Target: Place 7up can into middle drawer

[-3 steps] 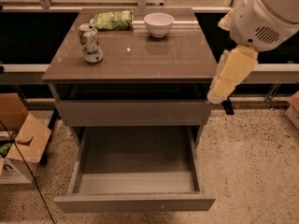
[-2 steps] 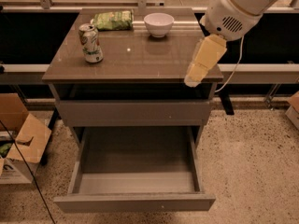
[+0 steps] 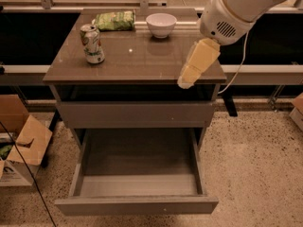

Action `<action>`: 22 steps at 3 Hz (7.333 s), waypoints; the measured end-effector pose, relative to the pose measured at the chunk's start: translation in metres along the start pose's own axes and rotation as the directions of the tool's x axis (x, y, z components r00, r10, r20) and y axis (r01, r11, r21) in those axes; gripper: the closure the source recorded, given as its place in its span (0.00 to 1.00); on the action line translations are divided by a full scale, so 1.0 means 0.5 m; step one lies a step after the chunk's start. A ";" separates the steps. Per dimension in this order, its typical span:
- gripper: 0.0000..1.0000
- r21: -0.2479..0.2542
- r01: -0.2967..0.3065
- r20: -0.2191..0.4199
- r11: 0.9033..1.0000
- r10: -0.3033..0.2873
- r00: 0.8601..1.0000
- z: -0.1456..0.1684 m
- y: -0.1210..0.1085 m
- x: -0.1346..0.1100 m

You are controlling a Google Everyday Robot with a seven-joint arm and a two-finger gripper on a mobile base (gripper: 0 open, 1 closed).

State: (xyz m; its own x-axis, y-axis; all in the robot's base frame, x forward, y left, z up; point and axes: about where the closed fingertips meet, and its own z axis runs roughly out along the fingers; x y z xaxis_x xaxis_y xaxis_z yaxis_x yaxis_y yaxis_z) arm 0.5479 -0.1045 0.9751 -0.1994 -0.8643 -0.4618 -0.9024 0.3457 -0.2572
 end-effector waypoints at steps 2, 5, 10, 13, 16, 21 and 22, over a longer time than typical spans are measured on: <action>0.00 -0.007 -0.049 0.215 0.999 0.049 0.975 0.105 -0.055 -0.127; 0.00 -0.108 -0.068 0.417 0.992 0.108 0.903 0.309 -0.137 -0.351; 0.26 -0.354 -0.125 0.576 0.927 0.321 0.752 0.503 -0.176 -0.552; 0.96 -0.337 -0.059 0.615 0.940 0.268 0.742 0.424 -0.158 -0.509; 1.00 -0.368 0.036 0.588 0.929 0.202 0.783 0.205 0.039 -0.227; 1.00 -0.341 -0.048 0.620 0.939 0.263 0.739 0.337 0.226 -0.013; 1.00 -0.338 -0.049 0.605 0.940 0.257 0.753 0.368 0.243 0.000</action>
Offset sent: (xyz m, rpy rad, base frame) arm 0.0996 0.1064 -0.0123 0.3448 -0.0890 0.0304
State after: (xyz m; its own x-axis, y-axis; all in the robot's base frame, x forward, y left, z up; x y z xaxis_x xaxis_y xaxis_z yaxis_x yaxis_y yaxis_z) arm 0.5086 0.0051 0.7875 -0.1511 -0.3408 -0.9279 -0.9676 0.2433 0.0682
